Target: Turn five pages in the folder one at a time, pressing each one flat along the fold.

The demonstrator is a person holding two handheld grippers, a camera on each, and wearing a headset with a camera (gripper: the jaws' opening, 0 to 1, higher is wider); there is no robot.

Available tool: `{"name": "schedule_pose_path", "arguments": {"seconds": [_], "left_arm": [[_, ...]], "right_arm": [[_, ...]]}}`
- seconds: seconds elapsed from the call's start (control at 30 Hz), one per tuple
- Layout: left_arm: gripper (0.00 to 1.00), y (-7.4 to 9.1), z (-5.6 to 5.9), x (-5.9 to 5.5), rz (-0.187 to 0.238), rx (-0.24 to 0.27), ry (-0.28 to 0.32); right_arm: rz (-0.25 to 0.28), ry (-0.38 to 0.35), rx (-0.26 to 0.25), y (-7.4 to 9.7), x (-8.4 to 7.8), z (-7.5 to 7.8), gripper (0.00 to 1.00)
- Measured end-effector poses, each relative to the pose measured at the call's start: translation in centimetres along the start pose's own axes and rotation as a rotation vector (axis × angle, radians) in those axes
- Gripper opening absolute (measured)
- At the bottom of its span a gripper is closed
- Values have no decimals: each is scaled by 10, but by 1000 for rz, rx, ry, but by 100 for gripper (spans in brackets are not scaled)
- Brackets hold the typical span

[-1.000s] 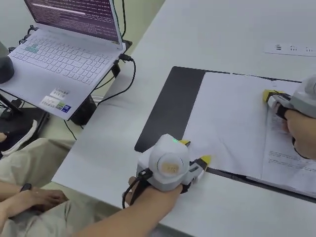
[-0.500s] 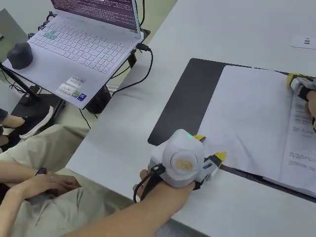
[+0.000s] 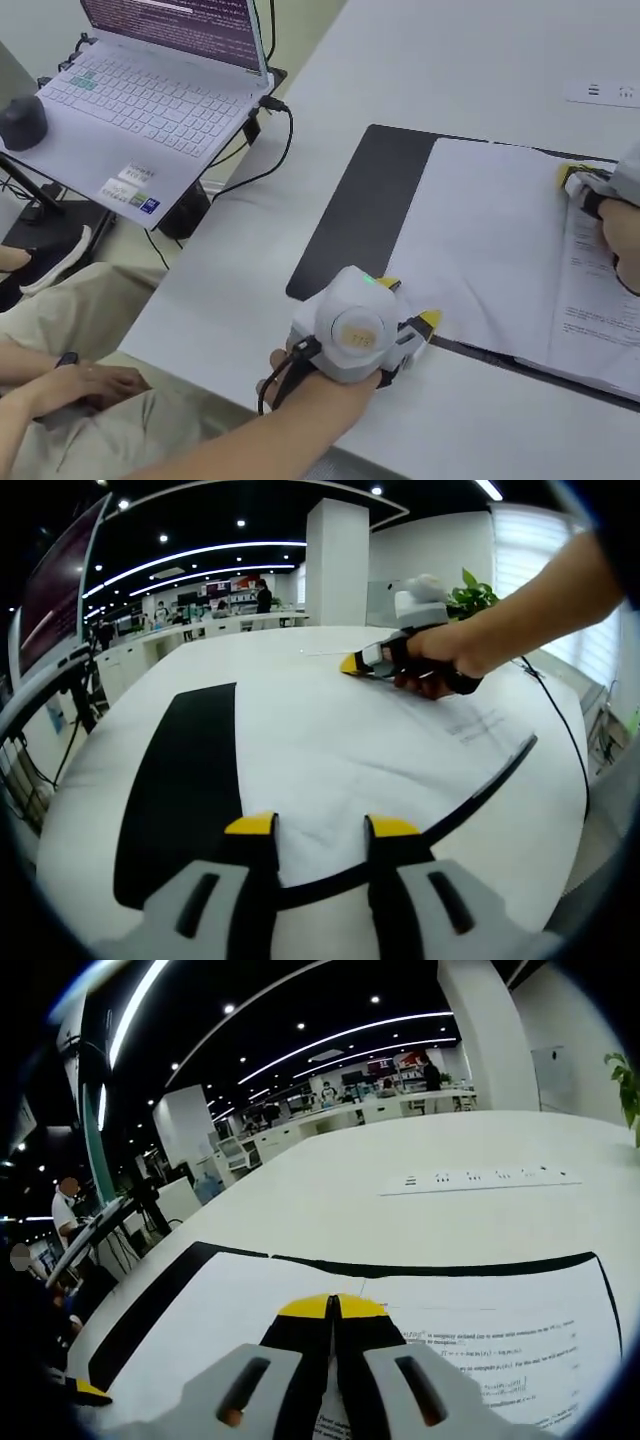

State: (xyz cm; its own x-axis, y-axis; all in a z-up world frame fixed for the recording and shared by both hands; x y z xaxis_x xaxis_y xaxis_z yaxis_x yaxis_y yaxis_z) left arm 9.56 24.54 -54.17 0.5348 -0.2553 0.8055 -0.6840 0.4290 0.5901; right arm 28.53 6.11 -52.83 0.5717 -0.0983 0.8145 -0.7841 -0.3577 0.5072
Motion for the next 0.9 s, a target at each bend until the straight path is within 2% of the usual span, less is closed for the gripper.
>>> {"name": "schedule_pose_path", "arguments": {"seconds": [0.13, 0.2, 0.27, 0.4, 0.53, 0.9], "left_arm": [[33, 0, 0, 0, -3, 0, 0], [33, 0, 0, 0, -3, 0, 1], [33, 0, 0, 0, -4, 0, 0], [33, 0, 0, 0, -6, 0, 0], [33, 0, 0, 0, -6, 1, 0], [33, 0, 0, 0, -1, 0, 0]], "right_arm": [[-4, -6, 8, 16, -6, -11, 0], [-9, -13, 11, 15, -7, -9, 0], [-18, -7, 17, 22, -10, -14, 0], [-27, -11, 32, 20, -14, -11, 0], [-31, -2, 42, 32, -21, -19, 0], [-17, -42, 51, 52, -35, -28, 0]]}}
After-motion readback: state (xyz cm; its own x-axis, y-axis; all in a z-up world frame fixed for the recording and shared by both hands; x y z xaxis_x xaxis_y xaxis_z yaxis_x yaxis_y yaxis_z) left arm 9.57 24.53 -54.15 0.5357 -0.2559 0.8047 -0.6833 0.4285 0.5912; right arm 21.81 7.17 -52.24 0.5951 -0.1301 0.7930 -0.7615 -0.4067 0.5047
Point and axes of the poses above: the centre of the closed fingertips' face, and the gripper's own axes: y roughly backward along the fingers, z roughly to its right, x roughly out of its top, the point moved 3 cm from there along y, roughly backward along the fingers, and after that the axes turned 6 degrees about -z, right-handed, at the moved point
